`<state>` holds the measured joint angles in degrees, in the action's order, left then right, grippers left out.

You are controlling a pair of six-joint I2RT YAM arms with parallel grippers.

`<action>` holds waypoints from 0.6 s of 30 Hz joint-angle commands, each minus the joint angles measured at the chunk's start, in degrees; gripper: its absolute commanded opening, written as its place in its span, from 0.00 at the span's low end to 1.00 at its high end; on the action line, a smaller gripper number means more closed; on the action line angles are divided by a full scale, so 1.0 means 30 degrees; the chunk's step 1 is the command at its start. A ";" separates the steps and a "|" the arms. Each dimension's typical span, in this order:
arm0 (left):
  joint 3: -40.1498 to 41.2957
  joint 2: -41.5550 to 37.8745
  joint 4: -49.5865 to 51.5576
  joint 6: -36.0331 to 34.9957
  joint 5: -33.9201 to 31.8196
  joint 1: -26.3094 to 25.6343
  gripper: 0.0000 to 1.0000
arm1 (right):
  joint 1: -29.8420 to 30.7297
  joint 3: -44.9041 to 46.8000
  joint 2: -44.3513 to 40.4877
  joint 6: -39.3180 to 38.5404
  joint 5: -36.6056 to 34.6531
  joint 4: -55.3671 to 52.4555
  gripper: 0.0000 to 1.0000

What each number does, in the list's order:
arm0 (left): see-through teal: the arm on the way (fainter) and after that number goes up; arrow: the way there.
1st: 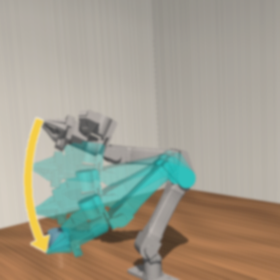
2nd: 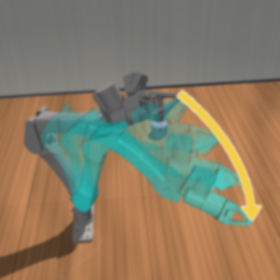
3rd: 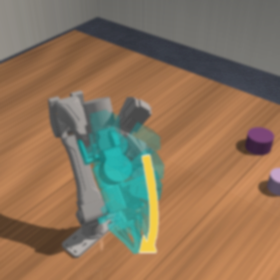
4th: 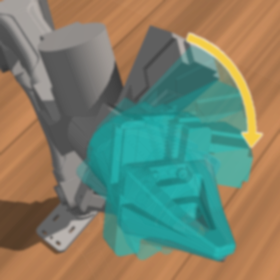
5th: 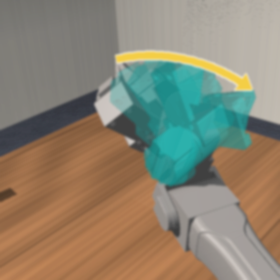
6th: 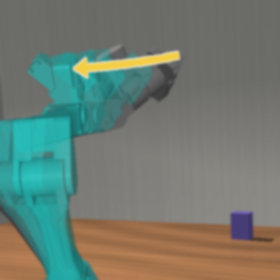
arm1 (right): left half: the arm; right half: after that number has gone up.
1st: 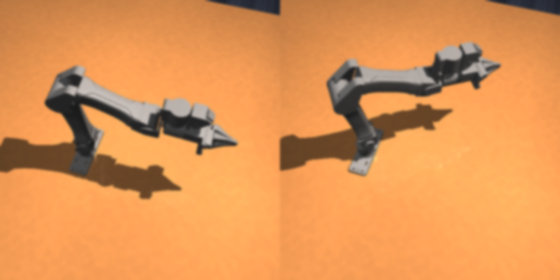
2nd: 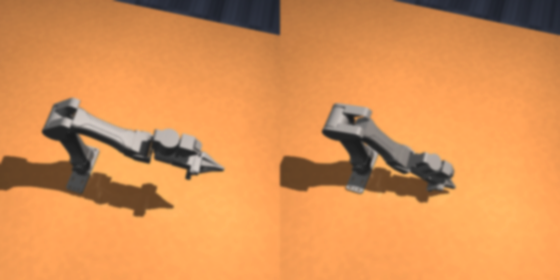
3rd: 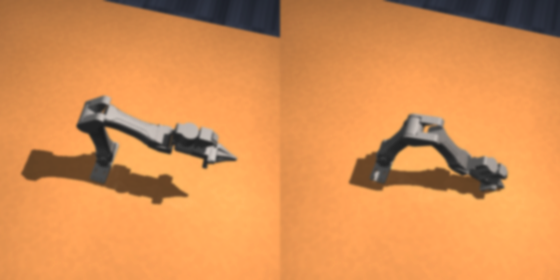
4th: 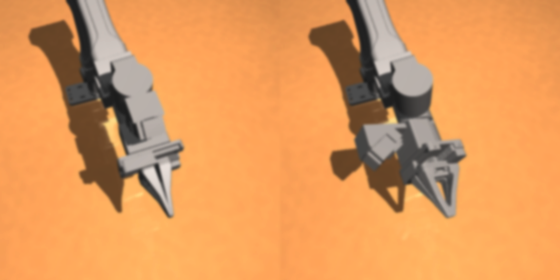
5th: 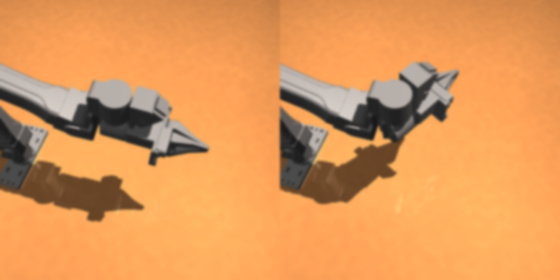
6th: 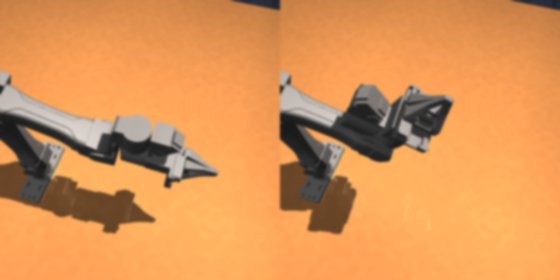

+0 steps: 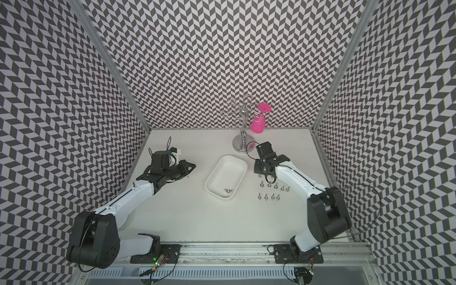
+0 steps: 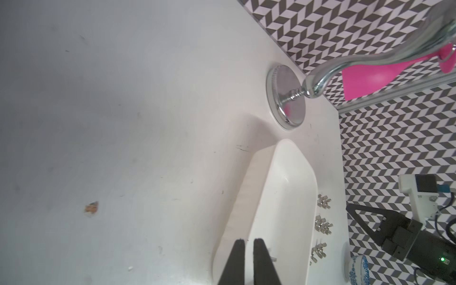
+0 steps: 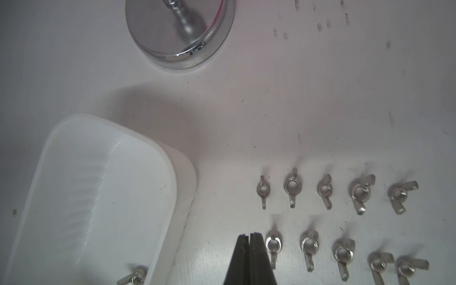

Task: Take out the wing nut from the storage box
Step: Adjust the storage box at the center of the board.

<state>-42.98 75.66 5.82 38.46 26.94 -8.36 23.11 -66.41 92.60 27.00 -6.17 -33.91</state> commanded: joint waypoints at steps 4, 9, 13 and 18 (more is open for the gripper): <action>0.1048 0.1237 -0.1342 0.0625 0.0697 0.0560 0.07 | 0.0022 -0.1245 0.2603 -0.0651 0.1043 0.1375 0.00; 0.1333 0.2342 -0.3127 0.1156 0.1303 0.0048 0.06 | 0.0210 -0.2125 0.3692 -0.0722 0.2199 0.1661 0.00; 0.1251 0.3180 -0.3432 0.1198 0.1417 -0.1027 0.05 | 0.1027 -0.3349 0.4920 -0.1064 0.2898 0.1136 0.00; 0.1901 0.3084 -0.3829 0.1628 0.0906 -0.2368 0.03 | 0.1612 -0.4181 0.5864 -0.1086 0.3141 0.1037 0.00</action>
<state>-38.76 85.60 -2.85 42.37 29.87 -14.02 27.11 -77.45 108.84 24.45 1.76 -31.40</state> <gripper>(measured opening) 0.053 0.053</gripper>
